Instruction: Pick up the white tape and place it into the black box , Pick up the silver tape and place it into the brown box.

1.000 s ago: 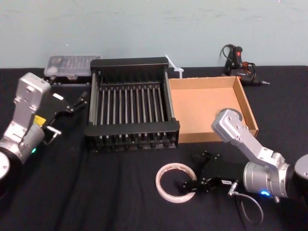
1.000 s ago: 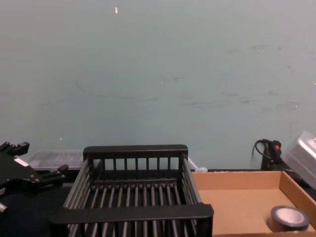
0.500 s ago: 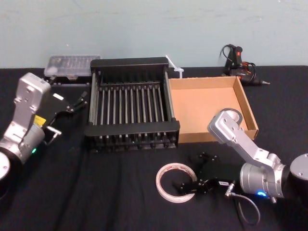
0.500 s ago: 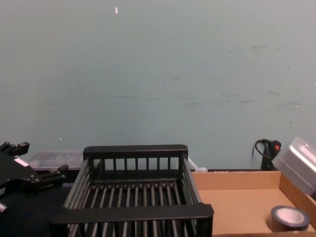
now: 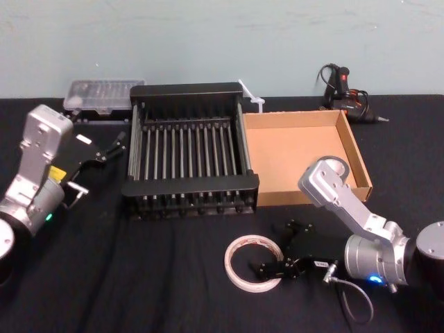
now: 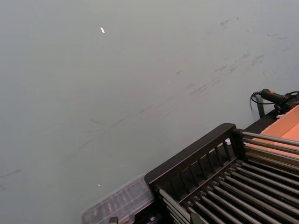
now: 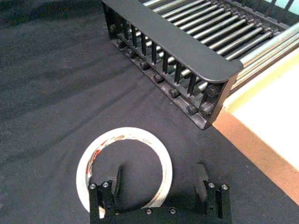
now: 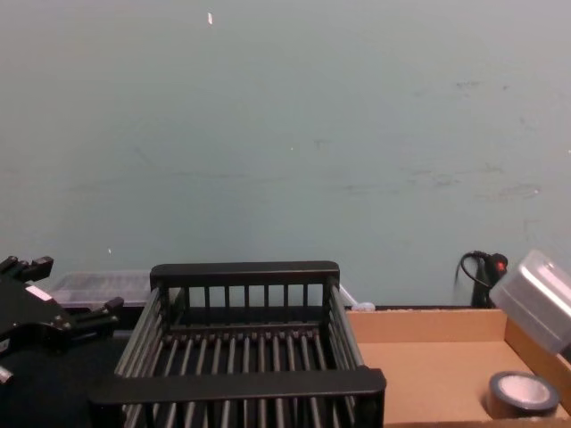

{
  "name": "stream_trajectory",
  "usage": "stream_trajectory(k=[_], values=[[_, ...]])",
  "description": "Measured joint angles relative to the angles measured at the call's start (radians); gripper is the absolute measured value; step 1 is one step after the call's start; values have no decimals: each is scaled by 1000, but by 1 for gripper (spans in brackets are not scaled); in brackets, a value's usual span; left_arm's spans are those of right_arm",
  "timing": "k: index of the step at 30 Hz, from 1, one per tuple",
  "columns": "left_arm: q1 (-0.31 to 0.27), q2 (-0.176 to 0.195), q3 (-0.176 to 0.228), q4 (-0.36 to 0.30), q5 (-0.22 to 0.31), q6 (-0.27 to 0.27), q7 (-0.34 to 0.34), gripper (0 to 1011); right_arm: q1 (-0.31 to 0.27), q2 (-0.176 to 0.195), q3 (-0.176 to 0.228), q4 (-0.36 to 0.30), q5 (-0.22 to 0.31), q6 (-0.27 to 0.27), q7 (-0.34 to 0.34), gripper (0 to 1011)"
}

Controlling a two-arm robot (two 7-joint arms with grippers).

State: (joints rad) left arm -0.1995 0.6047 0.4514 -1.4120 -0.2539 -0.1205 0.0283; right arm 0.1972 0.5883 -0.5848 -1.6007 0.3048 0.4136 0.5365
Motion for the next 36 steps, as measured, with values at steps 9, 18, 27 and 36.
stream_trajectory(k=[9, 18, 27, 36], values=[[0, 0, 0, 0, 0, 0, 0, 1001, -1, 0, 1, -1, 0, 0, 0, 1002], [0, 0, 0, 0, 0, 0, 0, 1001, -1, 1, 1, -1, 0, 0, -1, 1002], [0, 0, 0, 0, 0, 0, 0, 1001, -1, 2, 1, -2, 0, 0, -1, 950], [0, 0, 0, 0, 0, 0, 0, 1001, -1, 2, 1, -2, 1, 0, -1, 705]])
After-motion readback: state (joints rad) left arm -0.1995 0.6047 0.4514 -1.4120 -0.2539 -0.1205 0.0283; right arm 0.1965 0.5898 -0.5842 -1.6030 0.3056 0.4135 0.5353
